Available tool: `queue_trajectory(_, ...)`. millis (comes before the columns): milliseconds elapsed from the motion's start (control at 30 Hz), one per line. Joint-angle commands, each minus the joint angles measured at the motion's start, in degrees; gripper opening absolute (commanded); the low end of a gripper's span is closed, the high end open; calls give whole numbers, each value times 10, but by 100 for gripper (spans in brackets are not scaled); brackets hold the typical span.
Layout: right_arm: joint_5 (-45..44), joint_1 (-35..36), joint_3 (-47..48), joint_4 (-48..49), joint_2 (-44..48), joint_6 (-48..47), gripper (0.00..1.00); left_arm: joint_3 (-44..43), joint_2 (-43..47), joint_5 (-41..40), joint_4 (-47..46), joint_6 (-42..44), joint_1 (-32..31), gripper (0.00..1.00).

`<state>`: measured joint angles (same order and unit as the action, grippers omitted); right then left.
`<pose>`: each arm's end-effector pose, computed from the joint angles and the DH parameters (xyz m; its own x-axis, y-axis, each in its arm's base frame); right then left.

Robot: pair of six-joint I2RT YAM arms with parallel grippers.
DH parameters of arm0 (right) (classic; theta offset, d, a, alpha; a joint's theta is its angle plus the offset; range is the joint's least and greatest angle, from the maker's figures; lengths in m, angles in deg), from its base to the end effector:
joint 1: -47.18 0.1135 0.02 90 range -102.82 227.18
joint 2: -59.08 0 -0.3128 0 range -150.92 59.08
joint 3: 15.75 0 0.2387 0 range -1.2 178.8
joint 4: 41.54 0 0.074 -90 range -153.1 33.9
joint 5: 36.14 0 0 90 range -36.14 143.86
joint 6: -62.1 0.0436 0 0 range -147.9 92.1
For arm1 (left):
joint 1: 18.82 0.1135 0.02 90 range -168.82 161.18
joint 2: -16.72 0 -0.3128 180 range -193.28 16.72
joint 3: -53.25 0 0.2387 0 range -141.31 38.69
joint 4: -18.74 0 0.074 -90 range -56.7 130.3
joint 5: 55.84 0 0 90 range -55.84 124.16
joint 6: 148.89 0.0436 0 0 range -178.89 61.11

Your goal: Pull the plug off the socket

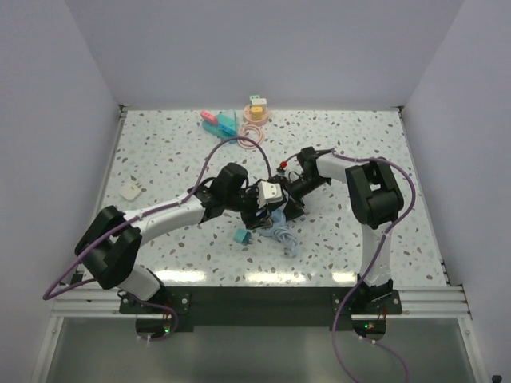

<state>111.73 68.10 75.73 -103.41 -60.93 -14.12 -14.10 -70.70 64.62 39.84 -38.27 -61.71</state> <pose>0.3469 0.1721 0.1732 -0.9511 -0.2279 0.2085 0.0434 0.5696 0.8208 0.2151 -0.2300 0.2706 -0.1463 0.5503 -0.8221 0.9806 0.1902 -0.0472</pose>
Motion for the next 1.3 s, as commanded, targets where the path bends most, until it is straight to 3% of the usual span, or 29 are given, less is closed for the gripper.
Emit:
queue_trajectory(0,-46,10,9,-13,-20,12,0,23,-17,49,30,-7,-21,68)
queue_trajectory(133,-46,10,9,-12,-21,11,0,11,-46,36,53,6,-26,62)
queue_trajectory(233,-45,10,7,-9,-22,12,0,0,-59,51,74,10,-28,42)
queue_trajectory(267,-45,10,7,-8,-23,15,0,-3,-64,52,83,11,-31,27)
queue_trajectory(300,-43,10,7,-8,-23,16,0,-2,-65,53,85,11,-32,23)
queue_trajectory(400,-42,10,10,-8,-24,16,0,5,-67,60,87,6,-38,25)
queue_trajectory(467,-42,10,11,-8,-25,16,0,11,-68,65,81,-1,-41,37)
queue_trajectory(533,-41,10,13,-8,-27,16,0,21,-70,66,73,-6,-47,42)
queue_trajectory(600,-48,10,13,-7,-28,18,0,19,-74,68,74,-8,-51,41)
queue_trajectory(633,-53,10,12,-7,-28,19,0,14,-79,68,76,-9,-54,40)
queue_trajectory(667,-55,10,12,-7,-28,19,0,9,-80,58,84,-10,-54,31)
queue_trajectory(800,-64,10,10,-5,-28,21,0,-19,-72,37,97,-6,-54,26)
queue_trajectory(1000,-86,10,12,0,-37,31,0,-68,-60,18,149,8,-54,0)
queue_trajectory(1267,-195,10,27,-18,-66,27,0,-168,-10,-12,253,29,-54,0)
